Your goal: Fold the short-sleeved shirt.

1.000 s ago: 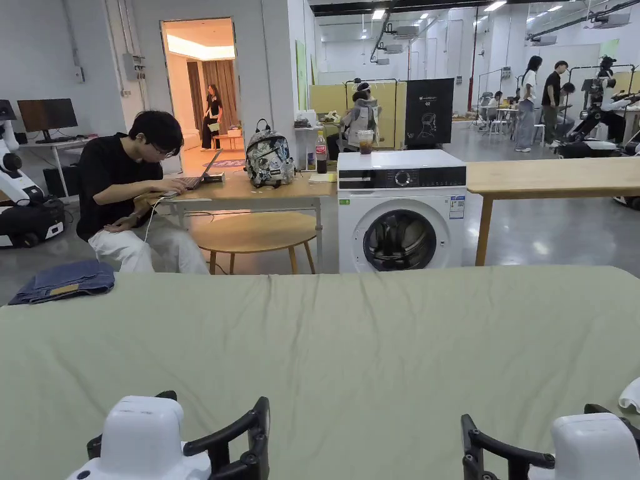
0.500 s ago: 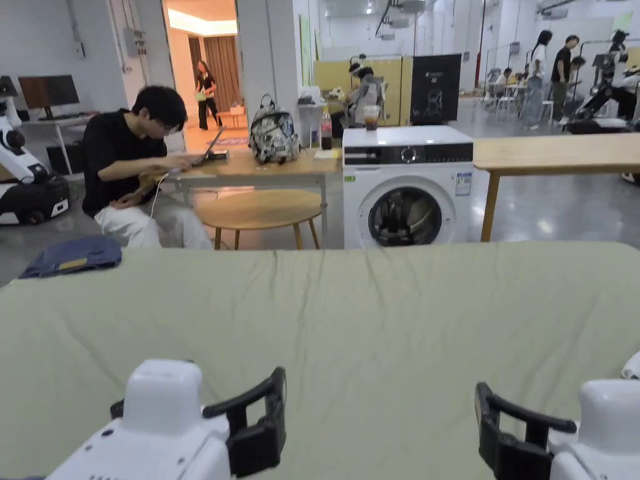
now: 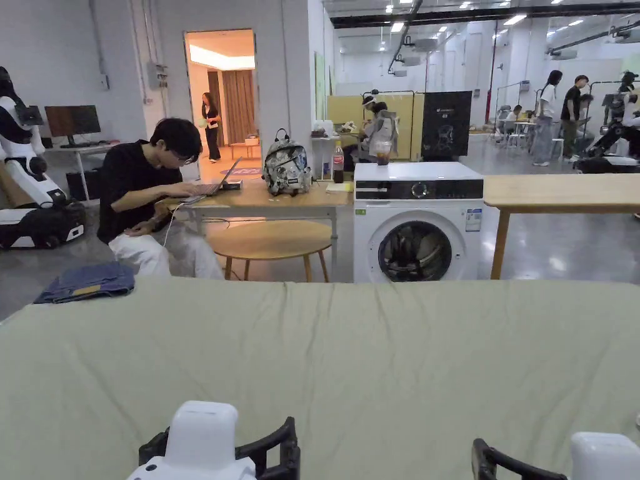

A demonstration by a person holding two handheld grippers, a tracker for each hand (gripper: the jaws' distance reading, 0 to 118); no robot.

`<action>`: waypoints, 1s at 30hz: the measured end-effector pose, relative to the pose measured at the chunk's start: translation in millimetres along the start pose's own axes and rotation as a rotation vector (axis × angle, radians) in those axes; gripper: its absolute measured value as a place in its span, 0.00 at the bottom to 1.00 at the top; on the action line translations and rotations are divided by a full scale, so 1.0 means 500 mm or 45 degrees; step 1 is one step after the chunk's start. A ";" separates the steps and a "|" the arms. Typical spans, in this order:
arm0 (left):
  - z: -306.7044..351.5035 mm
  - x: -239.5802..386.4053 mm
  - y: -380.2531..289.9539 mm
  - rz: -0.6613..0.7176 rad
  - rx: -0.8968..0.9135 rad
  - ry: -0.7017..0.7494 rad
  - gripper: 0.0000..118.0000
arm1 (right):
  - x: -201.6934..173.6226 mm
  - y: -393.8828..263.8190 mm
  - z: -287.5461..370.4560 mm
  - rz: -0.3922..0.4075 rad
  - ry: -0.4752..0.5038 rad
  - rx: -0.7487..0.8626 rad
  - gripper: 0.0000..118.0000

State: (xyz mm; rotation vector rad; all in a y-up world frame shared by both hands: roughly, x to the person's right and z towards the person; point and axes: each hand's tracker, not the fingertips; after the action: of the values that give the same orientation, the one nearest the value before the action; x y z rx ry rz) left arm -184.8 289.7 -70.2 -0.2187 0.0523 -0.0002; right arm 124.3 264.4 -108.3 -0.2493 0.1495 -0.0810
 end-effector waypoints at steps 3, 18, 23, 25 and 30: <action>0.008 0.003 0.003 -0.008 0.031 -0.058 0.75 | 0.004 0.002 -0.001 -0.057 0.025 -0.014 0.95; 0.022 -0.007 0.015 0.066 0.042 -0.110 0.75 | -0.005 0.003 -0.007 -0.077 0.075 -0.083 0.95; 0.016 -0.005 0.009 0.042 0.021 -0.110 0.75 | -0.010 -0.004 -0.015 -0.041 0.081 -0.085 0.95; 0.015 -0.005 0.007 0.043 0.022 -0.111 0.75 | -0.010 -0.009 -0.023 -0.039 0.081 -0.100 0.95; 0.009 -0.011 0.004 0.083 0.011 -0.127 0.75 | -0.001 -0.020 -0.036 -0.096 0.093 -0.128 0.94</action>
State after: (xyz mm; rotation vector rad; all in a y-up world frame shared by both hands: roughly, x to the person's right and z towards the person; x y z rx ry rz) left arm -190.1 292.6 -66.1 -0.2078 -0.0397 0.0750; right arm 120.3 250.5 -122.9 -0.3526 0.2172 -0.1576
